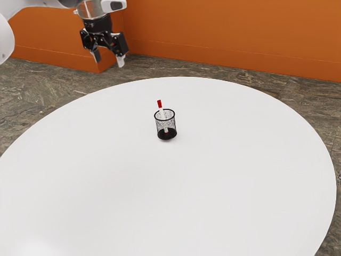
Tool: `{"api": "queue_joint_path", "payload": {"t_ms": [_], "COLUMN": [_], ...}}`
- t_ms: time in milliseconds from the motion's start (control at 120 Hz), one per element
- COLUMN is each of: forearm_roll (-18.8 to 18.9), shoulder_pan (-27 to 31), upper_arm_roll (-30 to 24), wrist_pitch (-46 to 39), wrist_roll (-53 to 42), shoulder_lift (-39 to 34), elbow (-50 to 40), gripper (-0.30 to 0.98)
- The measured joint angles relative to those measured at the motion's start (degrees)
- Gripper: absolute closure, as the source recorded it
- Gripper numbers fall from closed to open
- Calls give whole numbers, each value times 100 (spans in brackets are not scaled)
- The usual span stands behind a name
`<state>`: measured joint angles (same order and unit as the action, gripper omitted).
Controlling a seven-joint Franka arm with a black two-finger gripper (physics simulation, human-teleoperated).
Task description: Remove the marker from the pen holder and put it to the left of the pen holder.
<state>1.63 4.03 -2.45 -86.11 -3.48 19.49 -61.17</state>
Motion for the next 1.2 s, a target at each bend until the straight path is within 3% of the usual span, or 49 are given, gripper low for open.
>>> {"api": "queue_joint_path", "payload": {"t_ms": [208, 658, 1033, 1125, 1200], "forearm_roll": [44, -122, -296, -844, -1112], "shoulder_pan": [-4, 207, 120, 37, 52], "upper_arm_roll": [-25, 260, 217, 255, 251], "wrist_pitch": [-142, -3784, -5157, -5235, -5124], "wrist_roll": [-169, -326, 40, -83, -256], "shoulder_lift": [60, 1973, 2636, 2717, 3153], "elbow": [36, 10, -70, -60, 483], "gripper": [0, 0, 0, 0, 0]}}
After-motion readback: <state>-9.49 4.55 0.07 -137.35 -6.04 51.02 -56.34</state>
